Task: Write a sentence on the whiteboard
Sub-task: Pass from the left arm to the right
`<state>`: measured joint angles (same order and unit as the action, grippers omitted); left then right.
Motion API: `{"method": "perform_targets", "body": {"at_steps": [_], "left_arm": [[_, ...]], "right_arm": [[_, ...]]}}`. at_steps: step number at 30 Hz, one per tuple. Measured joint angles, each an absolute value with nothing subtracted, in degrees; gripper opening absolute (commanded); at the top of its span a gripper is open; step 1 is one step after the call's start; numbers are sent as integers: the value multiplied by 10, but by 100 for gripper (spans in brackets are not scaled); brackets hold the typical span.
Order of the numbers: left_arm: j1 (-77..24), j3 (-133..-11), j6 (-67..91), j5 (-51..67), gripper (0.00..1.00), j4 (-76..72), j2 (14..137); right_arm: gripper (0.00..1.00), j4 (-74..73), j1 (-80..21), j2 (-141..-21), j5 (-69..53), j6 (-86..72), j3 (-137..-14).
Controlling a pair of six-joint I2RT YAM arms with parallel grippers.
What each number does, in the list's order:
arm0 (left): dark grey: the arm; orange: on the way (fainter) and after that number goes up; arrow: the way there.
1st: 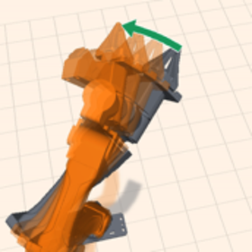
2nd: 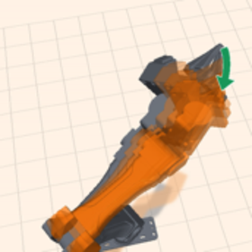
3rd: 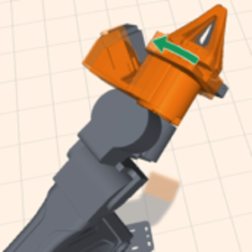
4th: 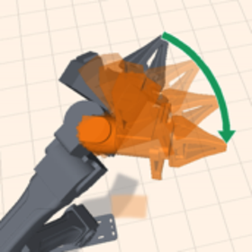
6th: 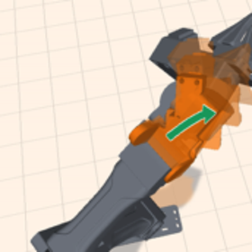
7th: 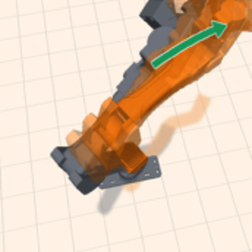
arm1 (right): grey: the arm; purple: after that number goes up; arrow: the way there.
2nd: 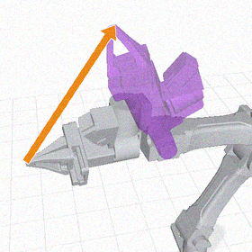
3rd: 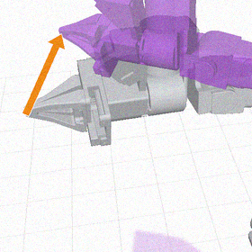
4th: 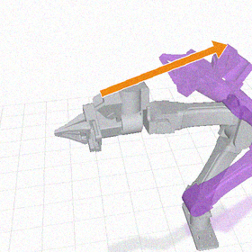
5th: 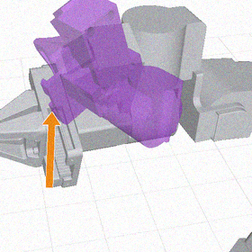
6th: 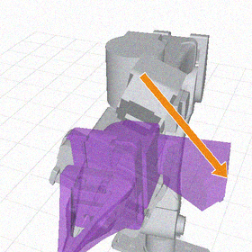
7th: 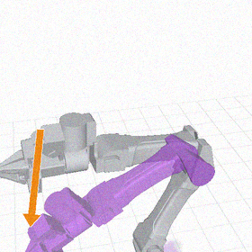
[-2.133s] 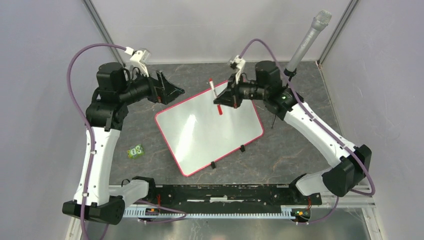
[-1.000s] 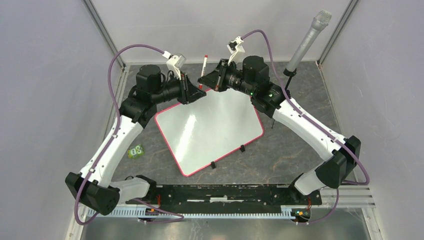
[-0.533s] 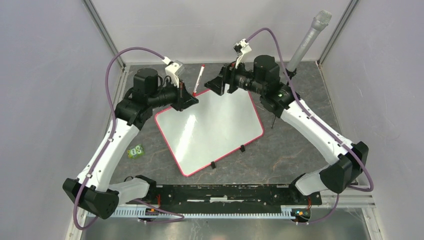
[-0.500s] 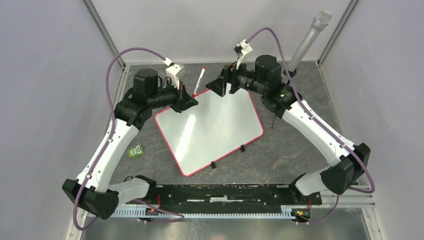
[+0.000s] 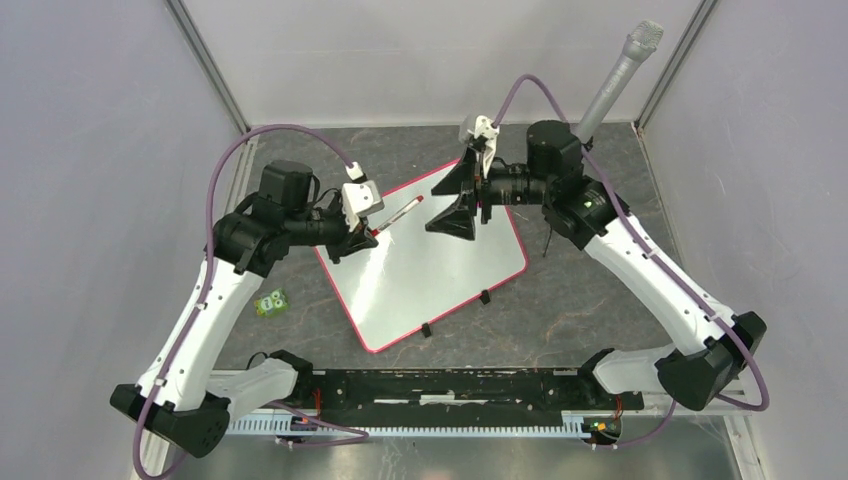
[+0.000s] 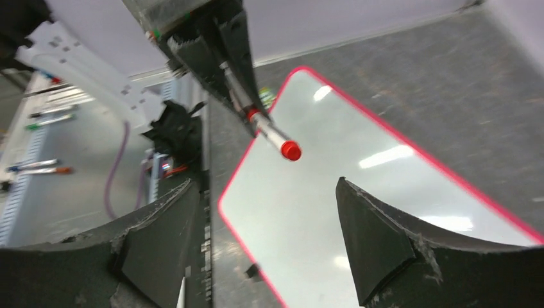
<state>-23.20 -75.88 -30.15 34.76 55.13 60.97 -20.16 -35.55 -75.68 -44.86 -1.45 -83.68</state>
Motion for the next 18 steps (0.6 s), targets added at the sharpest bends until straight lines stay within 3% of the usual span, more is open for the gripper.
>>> {"method": "perform_targets", "body": {"at_steps": [8,18], "left_arm": [[-256,-776,-380,331,2,592,610],[-321,-789,-419,283,3,630,635]], "right_arm": [[72,-60,-355,-771,-554,-215,-707],[65,-11,-358,-786,-559,-281,-702]]}}
